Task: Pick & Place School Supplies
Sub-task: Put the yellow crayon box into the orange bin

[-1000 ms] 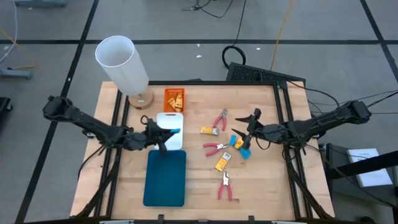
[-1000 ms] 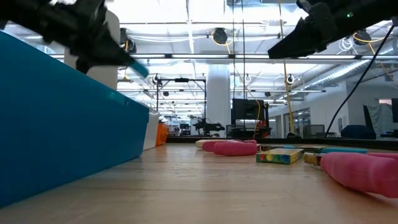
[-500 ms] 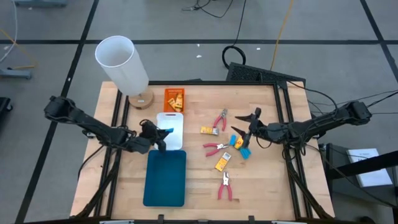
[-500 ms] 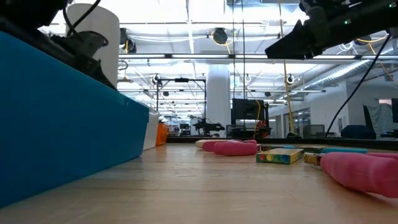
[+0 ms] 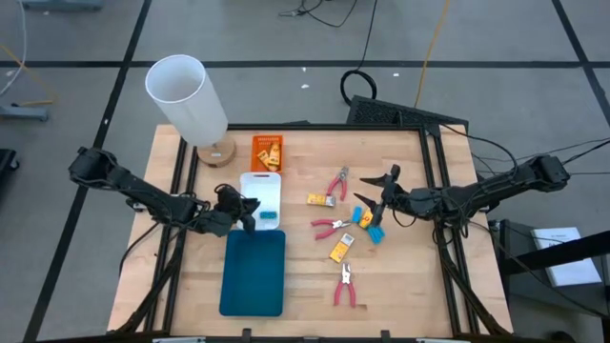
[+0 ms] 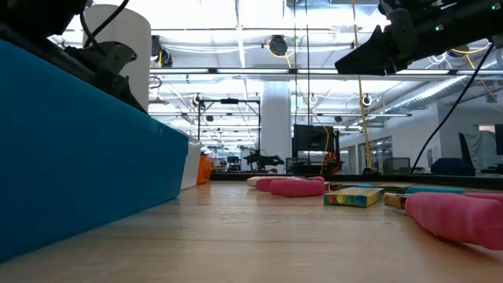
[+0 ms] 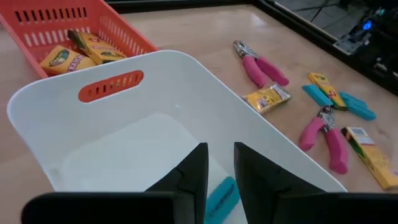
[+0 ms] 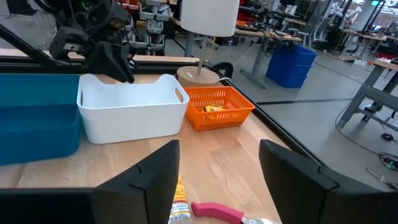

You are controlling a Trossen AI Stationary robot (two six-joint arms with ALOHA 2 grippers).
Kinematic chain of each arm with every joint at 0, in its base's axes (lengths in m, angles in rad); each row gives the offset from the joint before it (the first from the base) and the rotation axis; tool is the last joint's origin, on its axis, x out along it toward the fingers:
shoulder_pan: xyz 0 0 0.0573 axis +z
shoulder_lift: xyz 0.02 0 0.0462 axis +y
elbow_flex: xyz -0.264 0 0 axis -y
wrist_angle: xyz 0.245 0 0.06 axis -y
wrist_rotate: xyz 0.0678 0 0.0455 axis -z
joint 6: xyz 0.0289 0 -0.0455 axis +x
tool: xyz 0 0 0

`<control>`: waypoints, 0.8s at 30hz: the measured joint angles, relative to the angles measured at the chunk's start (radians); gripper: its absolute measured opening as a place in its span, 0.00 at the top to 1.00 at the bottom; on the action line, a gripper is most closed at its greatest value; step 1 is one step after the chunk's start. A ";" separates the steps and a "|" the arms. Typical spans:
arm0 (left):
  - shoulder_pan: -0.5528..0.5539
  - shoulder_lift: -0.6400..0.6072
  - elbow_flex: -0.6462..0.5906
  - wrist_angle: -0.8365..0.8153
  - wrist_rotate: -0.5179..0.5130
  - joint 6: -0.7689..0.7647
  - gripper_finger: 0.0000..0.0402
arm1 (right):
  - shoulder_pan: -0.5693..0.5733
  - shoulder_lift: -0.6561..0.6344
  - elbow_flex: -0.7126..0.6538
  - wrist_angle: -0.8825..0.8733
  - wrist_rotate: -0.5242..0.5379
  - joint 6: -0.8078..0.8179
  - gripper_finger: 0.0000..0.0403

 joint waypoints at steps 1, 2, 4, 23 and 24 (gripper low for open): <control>0.000 0.000 0.000 0.000 -0.005 -0.005 0.80 | 0.000 0.000 0.000 -0.001 0.000 0.000 0.47; 0.001 0.000 0.000 0.001 -0.007 -0.016 0.79 | 0.000 0.000 0.000 -0.004 0.000 0.000 0.47; 0.008 -0.002 0.000 0.006 -0.004 -0.040 0.77 | 0.000 0.000 0.000 -0.024 0.000 0.001 0.47; 0.095 -0.037 0.001 0.125 0.085 0.068 0.35 | 0.018 0.153 -0.001 -0.446 -0.499 0.564 0.42; 0.100 -0.037 0.001 0.128 0.084 0.071 0.35 | 0.021 0.183 -0.001 -0.430 -0.505 0.575 0.42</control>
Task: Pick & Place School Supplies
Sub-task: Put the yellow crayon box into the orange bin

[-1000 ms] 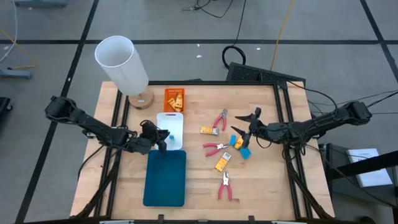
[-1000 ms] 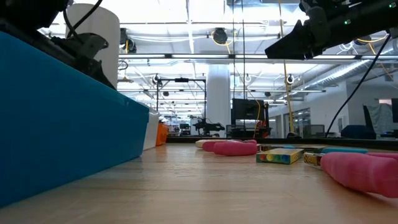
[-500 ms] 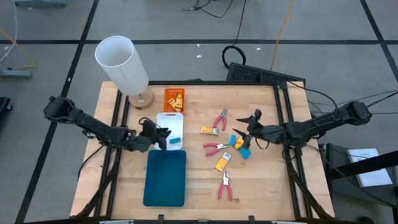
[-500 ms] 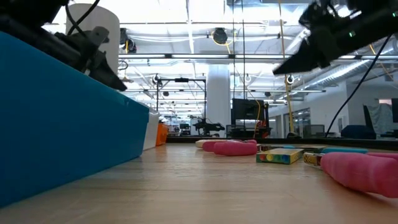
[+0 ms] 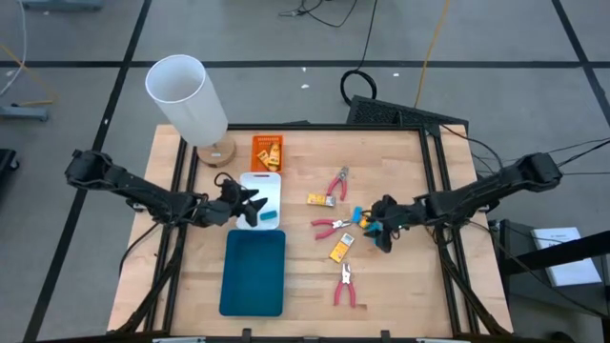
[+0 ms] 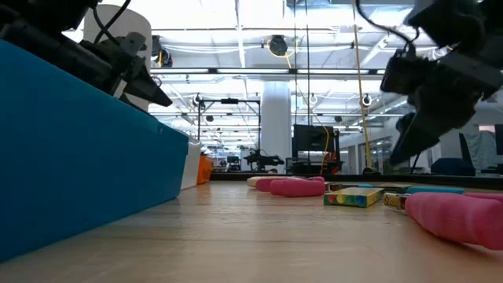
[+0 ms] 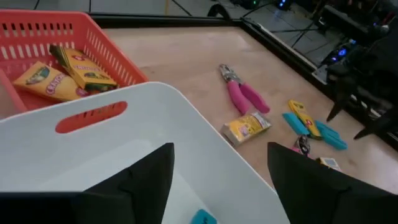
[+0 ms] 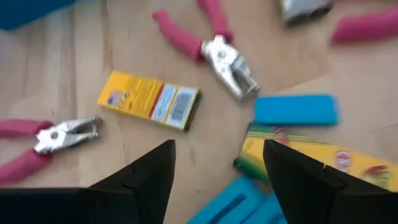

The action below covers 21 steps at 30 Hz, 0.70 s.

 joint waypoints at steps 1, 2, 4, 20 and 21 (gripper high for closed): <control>0.003 0.000 0.000 0.006 0.001 0.007 0.34 | -0.001 0.030 0.000 0.006 -0.019 0.021 0.43; 0.006 0.000 0.000 0.013 0.004 0.011 0.34 | -0.003 0.061 0.000 0.006 -0.039 0.040 0.43; 0.013 0.000 0.000 0.013 0.011 0.013 0.34 | -0.011 0.113 0.000 0.004 -0.072 0.060 0.43; 0.018 0.000 0.000 0.011 0.037 0.022 0.36 | -0.171 0.074 -0.003 -0.073 0.073 0.031 0.46; 0.018 0.000 0.000 0.011 0.037 0.022 0.36 | -0.184 0.067 -0.002 -0.070 0.074 0.023 0.46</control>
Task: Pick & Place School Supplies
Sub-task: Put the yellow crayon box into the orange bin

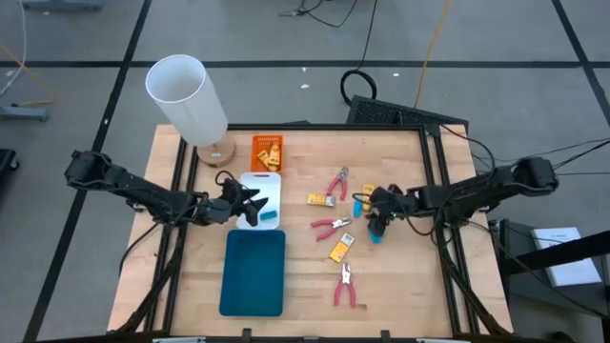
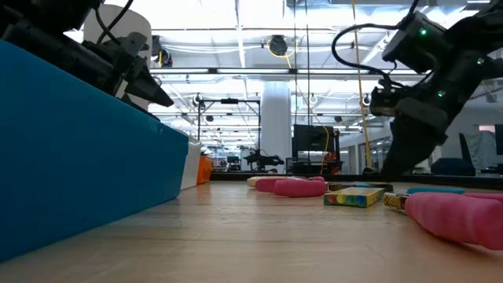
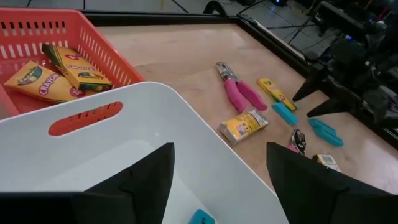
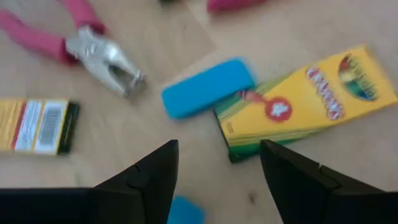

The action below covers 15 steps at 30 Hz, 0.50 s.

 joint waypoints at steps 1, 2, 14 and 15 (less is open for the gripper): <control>0.000 0.000 0.000 0.000 0.000 0.000 0.36 | -0.010 -0.007 0.000 -0.002 -0.010 -0.005 0.47; 0.000 0.000 0.000 0.000 0.000 0.000 0.36 | -0.018 -0.012 0.000 -0.009 -0.013 -0.008 0.47; 0.000 0.000 0.000 0.003 -0.002 0.014 0.36 | -0.104 0.019 0.002 -0.058 0.128 0.084 0.47; 0.000 0.000 0.000 0.003 -0.002 0.015 0.36 | -0.117 0.030 0.002 -0.055 0.121 0.084 0.47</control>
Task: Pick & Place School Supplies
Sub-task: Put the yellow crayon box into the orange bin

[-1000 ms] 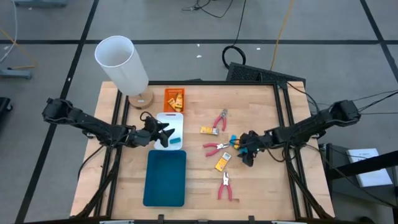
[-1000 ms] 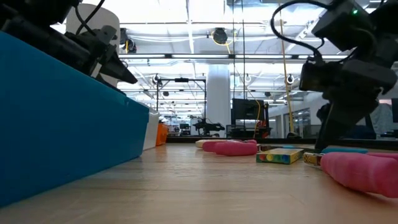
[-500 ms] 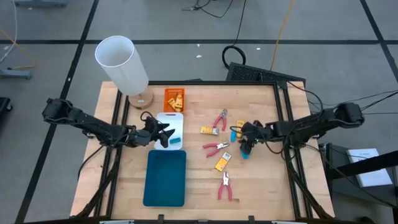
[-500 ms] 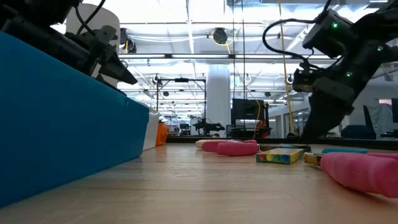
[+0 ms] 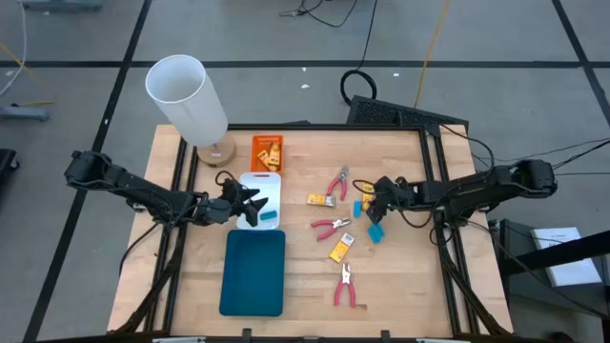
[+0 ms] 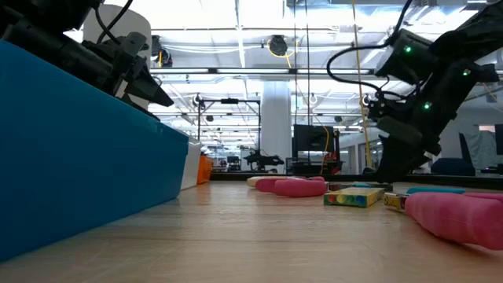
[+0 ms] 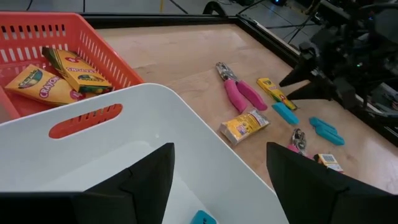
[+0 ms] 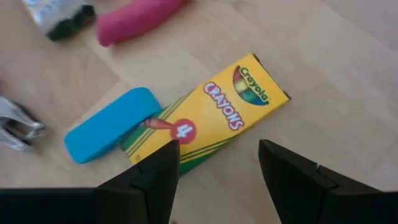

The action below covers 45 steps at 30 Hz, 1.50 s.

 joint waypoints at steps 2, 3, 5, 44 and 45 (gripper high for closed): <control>0.000 0.000 0.000 0.001 0.000 -0.001 0.36 | -0.023 0.025 0.001 0.028 -0.003 -0.002 0.46; 0.000 0.000 0.000 0.001 0.000 -0.001 0.36 | -0.036 0.039 0.002 0.052 -0.003 -0.014 0.45; 0.000 0.000 0.000 0.005 0.000 -0.001 0.36 | -0.060 0.062 0.002 0.112 -0.029 -0.058 0.45; 0.000 0.000 0.000 0.017 0.000 -0.009 0.36 | -0.059 0.269 0.009 0.163 -0.122 -0.352 0.61; 0.000 0.000 0.000 0.017 0.000 -0.008 0.36 | -0.059 0.269 0.009 0.163 -0.123 -0.348 0.64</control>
